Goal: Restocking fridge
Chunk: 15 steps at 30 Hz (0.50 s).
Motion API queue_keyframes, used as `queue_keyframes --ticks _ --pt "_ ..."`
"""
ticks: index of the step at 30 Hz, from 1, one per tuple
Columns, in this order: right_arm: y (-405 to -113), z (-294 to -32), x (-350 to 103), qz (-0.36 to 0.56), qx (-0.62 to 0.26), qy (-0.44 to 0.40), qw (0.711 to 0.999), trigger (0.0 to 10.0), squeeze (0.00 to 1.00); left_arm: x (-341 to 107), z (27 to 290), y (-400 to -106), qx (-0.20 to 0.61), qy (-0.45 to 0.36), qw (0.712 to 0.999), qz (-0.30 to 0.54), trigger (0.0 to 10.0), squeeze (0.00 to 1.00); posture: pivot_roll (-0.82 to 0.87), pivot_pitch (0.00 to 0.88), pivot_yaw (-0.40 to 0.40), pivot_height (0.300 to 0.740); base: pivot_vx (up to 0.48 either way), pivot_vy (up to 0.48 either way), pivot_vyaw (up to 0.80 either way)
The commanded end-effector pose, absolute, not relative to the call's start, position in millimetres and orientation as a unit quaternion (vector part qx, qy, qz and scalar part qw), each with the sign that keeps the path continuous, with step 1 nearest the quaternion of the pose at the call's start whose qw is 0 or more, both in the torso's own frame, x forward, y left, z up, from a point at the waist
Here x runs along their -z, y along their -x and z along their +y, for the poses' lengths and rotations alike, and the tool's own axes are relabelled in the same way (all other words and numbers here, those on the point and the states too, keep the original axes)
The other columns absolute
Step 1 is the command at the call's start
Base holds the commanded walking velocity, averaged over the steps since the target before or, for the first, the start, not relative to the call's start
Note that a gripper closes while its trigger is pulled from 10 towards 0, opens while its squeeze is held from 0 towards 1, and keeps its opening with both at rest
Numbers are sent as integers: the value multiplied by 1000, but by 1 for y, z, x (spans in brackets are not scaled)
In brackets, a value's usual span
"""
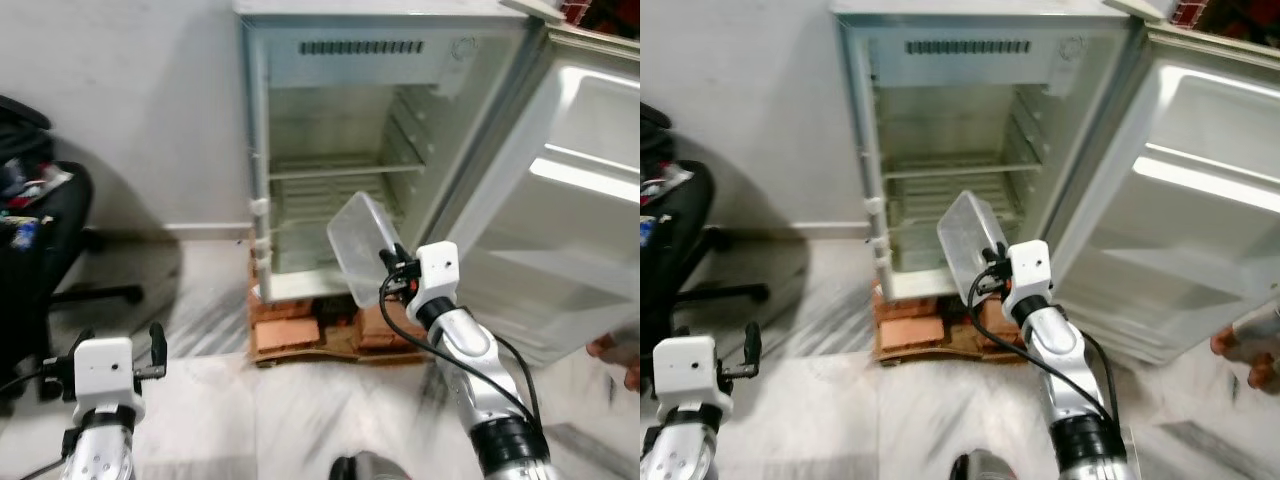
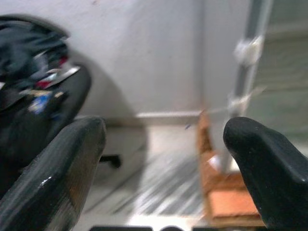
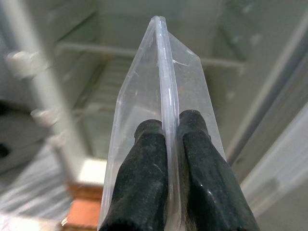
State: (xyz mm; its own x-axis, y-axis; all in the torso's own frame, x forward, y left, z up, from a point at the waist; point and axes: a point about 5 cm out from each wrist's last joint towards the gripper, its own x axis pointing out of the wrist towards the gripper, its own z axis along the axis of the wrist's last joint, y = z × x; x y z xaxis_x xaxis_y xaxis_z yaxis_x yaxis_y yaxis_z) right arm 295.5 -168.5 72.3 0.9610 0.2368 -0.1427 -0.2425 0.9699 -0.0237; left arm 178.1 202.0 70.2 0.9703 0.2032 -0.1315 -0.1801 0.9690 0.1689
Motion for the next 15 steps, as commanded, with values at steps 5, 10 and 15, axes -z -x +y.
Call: queue_keyframes --ticks 5,10,15 --pt "-300 -159 -79 56 -136 12 989 10000 0 -72 216 -171 -124 -99 984 75 10000 0 115 121 -28 740 170 0 0" --pt "-303 -158 -81 53 -135 7 989 10000 0 -75 221 -173 -140 -96 983 72 10000 0 115 119 -29 740 0 0 0" --pt "-304 -153 -79 58 -144 -1 988 10000 0 -76 218 -174 -116 -99 986 73 10000 0 118 121 -29 740 0 0 -160"
